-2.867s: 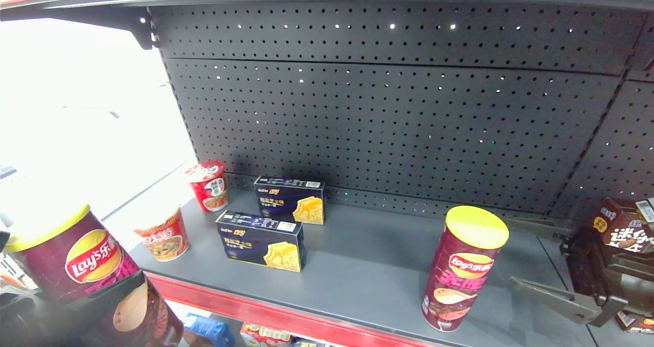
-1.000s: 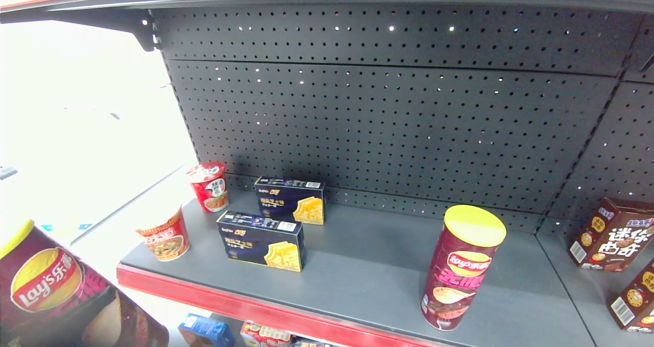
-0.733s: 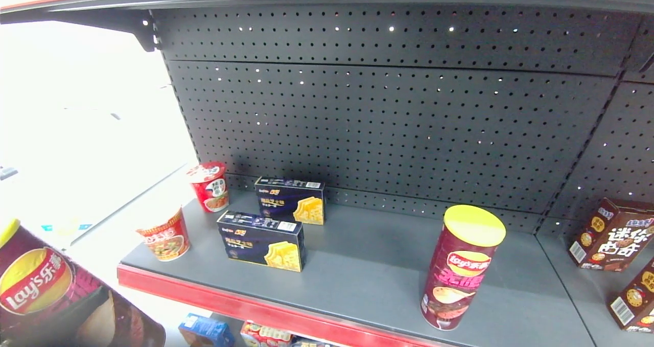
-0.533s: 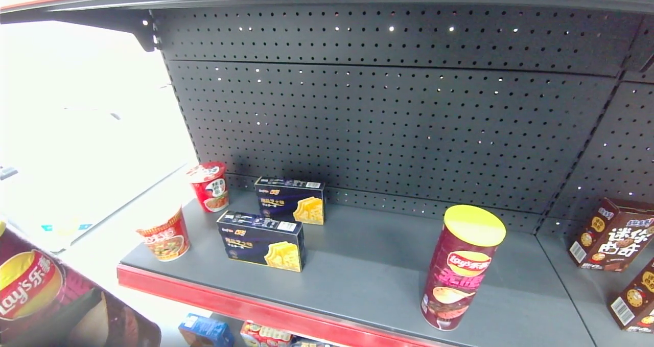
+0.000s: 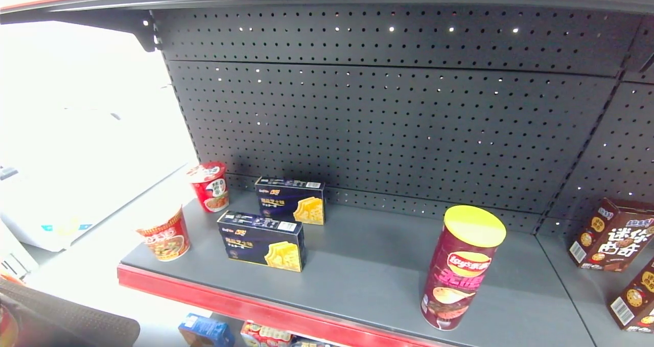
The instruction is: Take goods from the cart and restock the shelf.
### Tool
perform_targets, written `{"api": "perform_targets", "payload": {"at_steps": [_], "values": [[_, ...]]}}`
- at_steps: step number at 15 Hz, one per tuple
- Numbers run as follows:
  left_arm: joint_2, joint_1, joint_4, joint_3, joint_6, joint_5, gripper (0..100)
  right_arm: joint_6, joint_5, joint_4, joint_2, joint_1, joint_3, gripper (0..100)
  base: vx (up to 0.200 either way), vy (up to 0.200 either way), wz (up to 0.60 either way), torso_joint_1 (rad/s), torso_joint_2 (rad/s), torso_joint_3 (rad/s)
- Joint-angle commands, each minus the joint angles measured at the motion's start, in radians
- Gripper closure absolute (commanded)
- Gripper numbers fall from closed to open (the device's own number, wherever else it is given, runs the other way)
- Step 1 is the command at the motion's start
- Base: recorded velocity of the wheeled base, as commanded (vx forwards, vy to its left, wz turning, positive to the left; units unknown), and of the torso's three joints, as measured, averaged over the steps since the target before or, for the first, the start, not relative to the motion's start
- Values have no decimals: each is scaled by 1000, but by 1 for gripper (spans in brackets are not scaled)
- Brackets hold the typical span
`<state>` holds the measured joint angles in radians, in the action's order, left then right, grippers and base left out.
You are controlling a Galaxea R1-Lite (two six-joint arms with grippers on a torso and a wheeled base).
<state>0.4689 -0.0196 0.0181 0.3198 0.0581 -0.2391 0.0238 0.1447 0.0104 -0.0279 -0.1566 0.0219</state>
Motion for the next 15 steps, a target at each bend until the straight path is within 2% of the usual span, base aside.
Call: {"api": "perform_targets", "payload": {"at_steps": [1, 3, 4, 6, 7, 10, 15], "values": [[-35, -7, 3, 22, 0, -11, 100, 5, -2, 0, -6, 2, 1, 0, 0, 0, 0, 0, 0, 0], [-26, -8, 5, 45, -1, -55, 100, 30, -2, 2, -6, 2, 0, 0, 0, 0, 0, 0, 0, 0], [-21, -8, 3, 55, -1, -109, 100, 88, 0, 2, -6, 2, 0, 0, 0, 0, 0, 0, 0, 0], [-21, -8, 2, 50, -1, -140, 100, 120, -4, 5, -6, 2, 0, 0, 0, 0, 0, 0, 0, 0], [-21, -8, 2, 50, 0, -154, 100, 108, -31, 5, -6, 2, -2, 0, 0, 0, -600, 2, 2, 2], [-21, -8, 2, 50, 0, -158, 100, 102, -40, 5, -6, 2, -2, 0, 0, 0, -600, -2, -1, 4], [-3, -8, 5, 51, 2, -160, 100, 100, -39, 5, -6, 2, -2, 0, 0, 0, 0, 0, 0, 0]]}}
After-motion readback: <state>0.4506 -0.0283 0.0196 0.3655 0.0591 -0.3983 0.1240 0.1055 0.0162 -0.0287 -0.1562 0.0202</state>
